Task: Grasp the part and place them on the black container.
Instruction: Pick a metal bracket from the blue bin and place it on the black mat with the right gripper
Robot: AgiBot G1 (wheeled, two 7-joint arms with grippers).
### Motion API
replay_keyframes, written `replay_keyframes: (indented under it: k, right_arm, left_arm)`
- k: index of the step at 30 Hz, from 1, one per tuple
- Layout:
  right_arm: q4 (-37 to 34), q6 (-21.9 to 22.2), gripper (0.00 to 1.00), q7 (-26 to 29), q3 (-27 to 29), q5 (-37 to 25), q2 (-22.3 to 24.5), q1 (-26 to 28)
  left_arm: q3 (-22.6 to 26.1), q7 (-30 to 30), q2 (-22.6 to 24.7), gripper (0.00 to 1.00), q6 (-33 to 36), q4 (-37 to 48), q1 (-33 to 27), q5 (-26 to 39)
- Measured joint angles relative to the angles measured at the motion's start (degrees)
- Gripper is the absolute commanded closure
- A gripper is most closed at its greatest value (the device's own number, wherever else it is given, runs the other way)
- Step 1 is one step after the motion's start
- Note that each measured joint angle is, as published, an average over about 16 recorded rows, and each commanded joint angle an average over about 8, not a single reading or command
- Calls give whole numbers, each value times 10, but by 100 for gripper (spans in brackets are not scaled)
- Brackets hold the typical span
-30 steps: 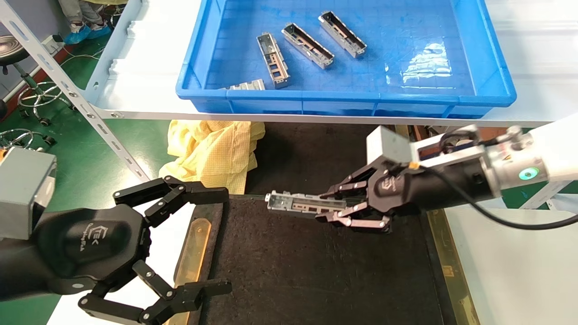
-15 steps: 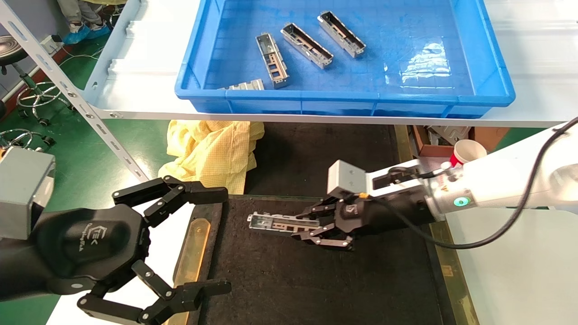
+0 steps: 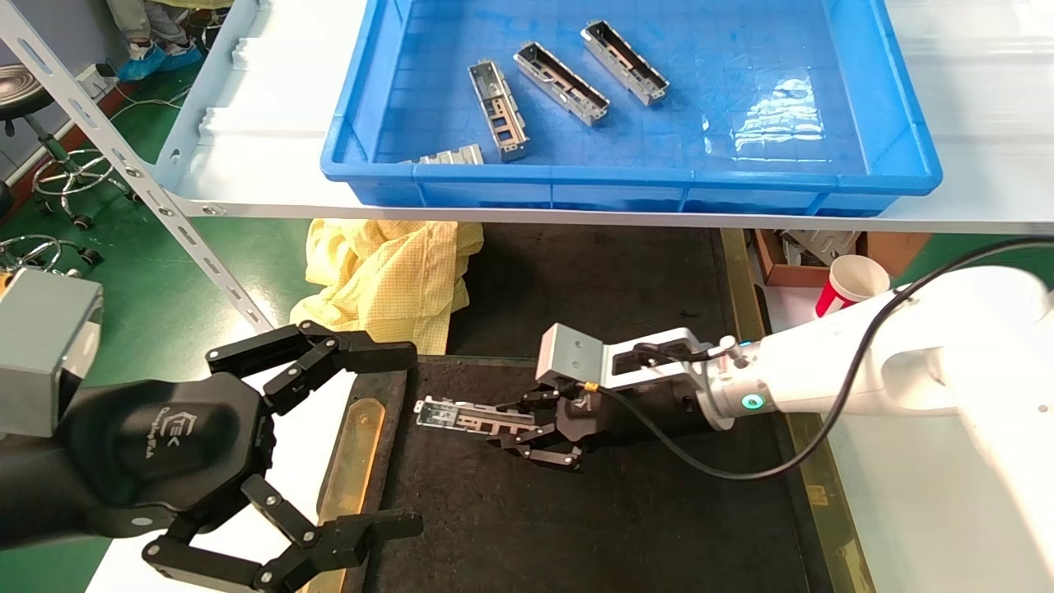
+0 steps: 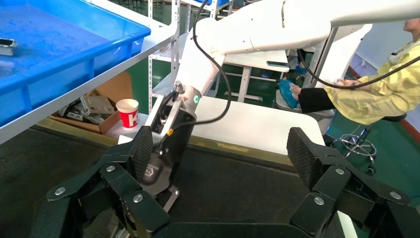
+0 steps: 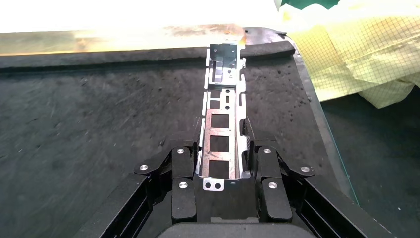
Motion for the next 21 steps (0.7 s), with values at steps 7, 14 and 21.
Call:
replay_keyframes:
  k: [7,14,21]
  right_arm:
    - [30,36,100,12,-1,11,-4,-21]
    - [61,67,100,29,-10,18,-6,-37]
    - [90,99,100,46,-25,25,-7,-51]
  left_arm:
    - [0,0,0,0,0,0,0,0]
    - [0,0,0,0,0,0,0,0]
    - [0,0,0,0,0,0,0,0]
